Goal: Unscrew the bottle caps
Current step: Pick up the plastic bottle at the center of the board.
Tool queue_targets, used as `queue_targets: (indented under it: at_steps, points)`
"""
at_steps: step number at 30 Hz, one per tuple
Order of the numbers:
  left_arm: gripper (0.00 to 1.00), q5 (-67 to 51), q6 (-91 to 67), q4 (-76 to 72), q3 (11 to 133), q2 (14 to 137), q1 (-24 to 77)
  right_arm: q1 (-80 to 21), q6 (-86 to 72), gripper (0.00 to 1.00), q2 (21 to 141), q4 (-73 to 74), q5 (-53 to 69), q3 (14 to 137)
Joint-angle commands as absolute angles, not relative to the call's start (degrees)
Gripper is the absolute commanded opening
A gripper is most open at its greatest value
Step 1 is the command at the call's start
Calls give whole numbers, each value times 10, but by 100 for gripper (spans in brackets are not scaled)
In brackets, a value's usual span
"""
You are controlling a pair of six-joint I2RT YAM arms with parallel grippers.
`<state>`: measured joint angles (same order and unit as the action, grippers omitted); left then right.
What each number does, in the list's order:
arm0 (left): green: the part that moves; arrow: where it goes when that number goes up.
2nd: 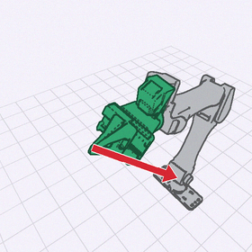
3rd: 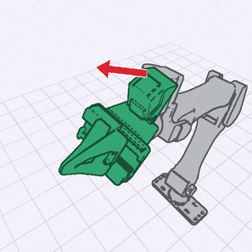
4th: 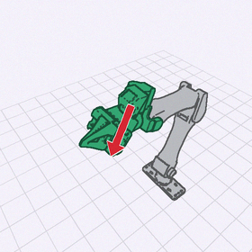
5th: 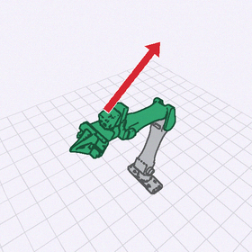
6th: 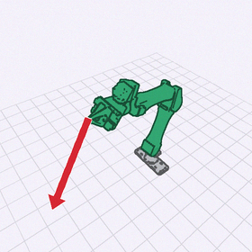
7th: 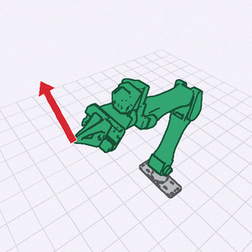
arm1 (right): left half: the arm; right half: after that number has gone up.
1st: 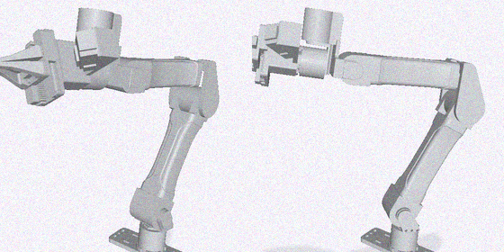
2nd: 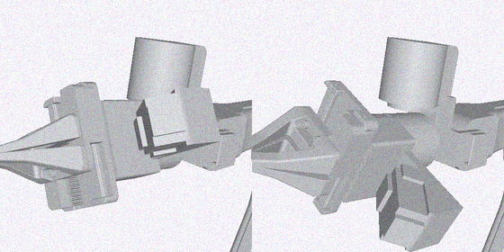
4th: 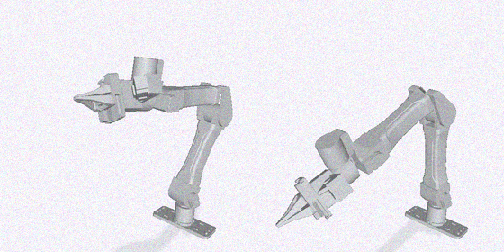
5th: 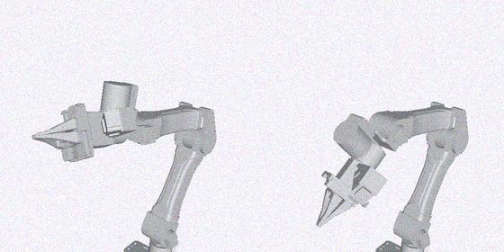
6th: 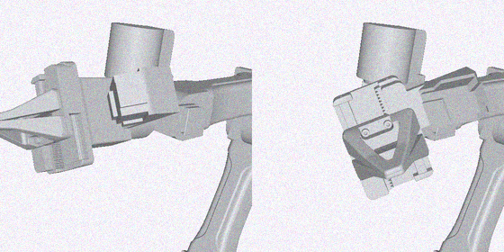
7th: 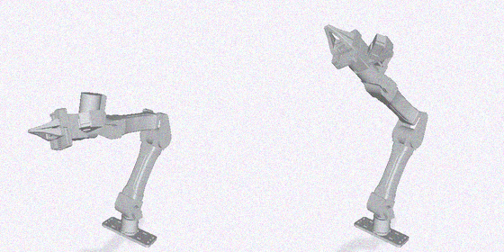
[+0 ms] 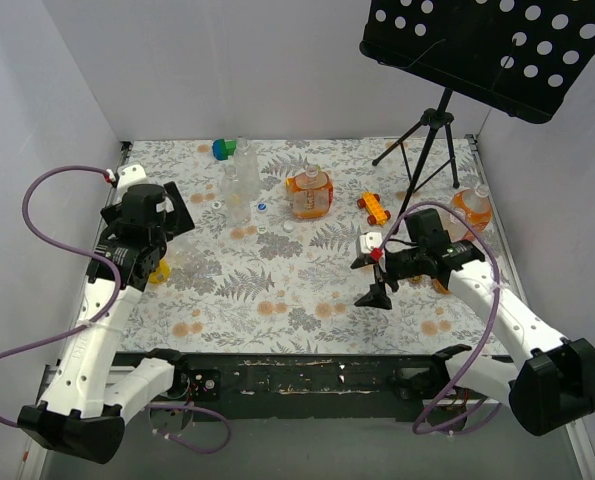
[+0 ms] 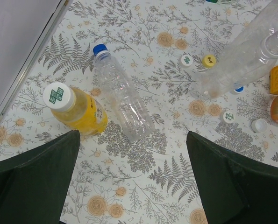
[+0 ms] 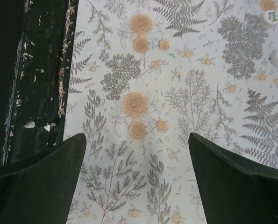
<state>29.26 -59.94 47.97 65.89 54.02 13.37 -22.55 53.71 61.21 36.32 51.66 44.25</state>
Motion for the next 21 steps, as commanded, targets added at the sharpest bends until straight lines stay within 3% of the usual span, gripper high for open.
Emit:
queue_targets:
  at_steps: [1, 10, 16, 21]
  points:
    - [98, 280, -610, 485, 684, 553, 120, -228, 521, 98, 658, 356, 569, 499]
    - [95, 230, -599, 489, 678, 573, 36, -229, 524, 98, 676, 332, 572, 451]
    - [94, 295, -589, 504, 710, 595, 34, -230, 521, 98, 680, 332, 580, 454]
    - [80, 284, -571, 468, 676, 613, -30, -230, 520, 98, 672, 329, 577, 449]
